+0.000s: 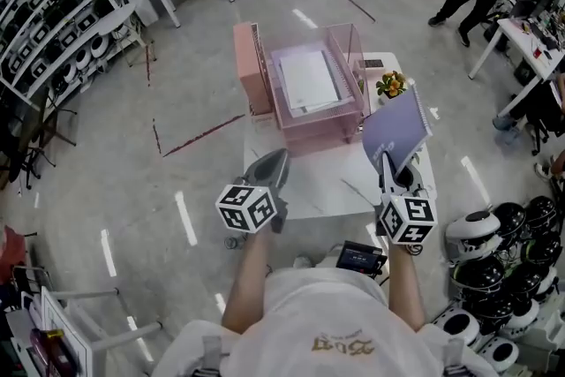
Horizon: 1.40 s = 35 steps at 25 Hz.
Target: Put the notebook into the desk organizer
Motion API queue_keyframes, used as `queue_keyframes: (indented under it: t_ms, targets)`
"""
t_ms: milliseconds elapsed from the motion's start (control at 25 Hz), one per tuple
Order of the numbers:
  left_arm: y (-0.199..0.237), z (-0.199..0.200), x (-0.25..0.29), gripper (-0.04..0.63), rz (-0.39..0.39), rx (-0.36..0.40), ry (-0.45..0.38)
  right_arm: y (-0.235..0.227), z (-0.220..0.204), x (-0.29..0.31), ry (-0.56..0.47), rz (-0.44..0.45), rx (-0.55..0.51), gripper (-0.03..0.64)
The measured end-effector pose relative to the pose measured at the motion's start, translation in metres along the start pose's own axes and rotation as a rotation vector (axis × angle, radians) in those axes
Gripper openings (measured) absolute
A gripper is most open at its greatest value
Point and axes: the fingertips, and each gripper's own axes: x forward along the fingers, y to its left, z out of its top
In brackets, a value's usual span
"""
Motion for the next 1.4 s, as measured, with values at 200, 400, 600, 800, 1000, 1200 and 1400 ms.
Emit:
queue_keyframes:
  t_ms: [200, 400, 600, 800, 1000, 1200, 1400]
  targets:
    - [-0.003, 0.016, 0.016, 0.015, 0.037, 0.002, -0.025, -0.008, 0.019, 0.018, -0.010, 0.053, -0.057, 0.043]
    - [-0.011, 0.025, 0.031, 0.015, 0.067, 0.009, -0.054, -0.020, 0.033, 0.036, -0.023, 0.097, -0.096, 0.043]
    - [-0.007, 0.025, 0.033, 0.015, 0.113, 0.003, -0.074, -0.025, 0.038, 0.055, -0.022, 0.140, -0.121, 0.043]
    - [0.006, 0.027, 0.031, 0.015, 0.135, -0.004, -0.073, -0.023, 0.044, 0.074, -0.030, 0.147, -0.160, 0.043]
    - [0.020, 0.034, 0.030, 0.015, 0.129, -0.012, -0.069, -0.019, 0.048, 0.091, -0.030, 0.112, -0.190, 0.043]
    - [0.028, 0.043, 0.037, 0.015, 0.106, -0.003, -0.065, -0.013, 0.055, 0.104, -0.043, 0.087, -0.219, 0.041]
    - [0.032, 0.051, 0.039, 0.015, 0.093, 0.004, -0.075, -0.008, 0.059, 0.114, -0.050, 0.079, -0.239, 0.041]
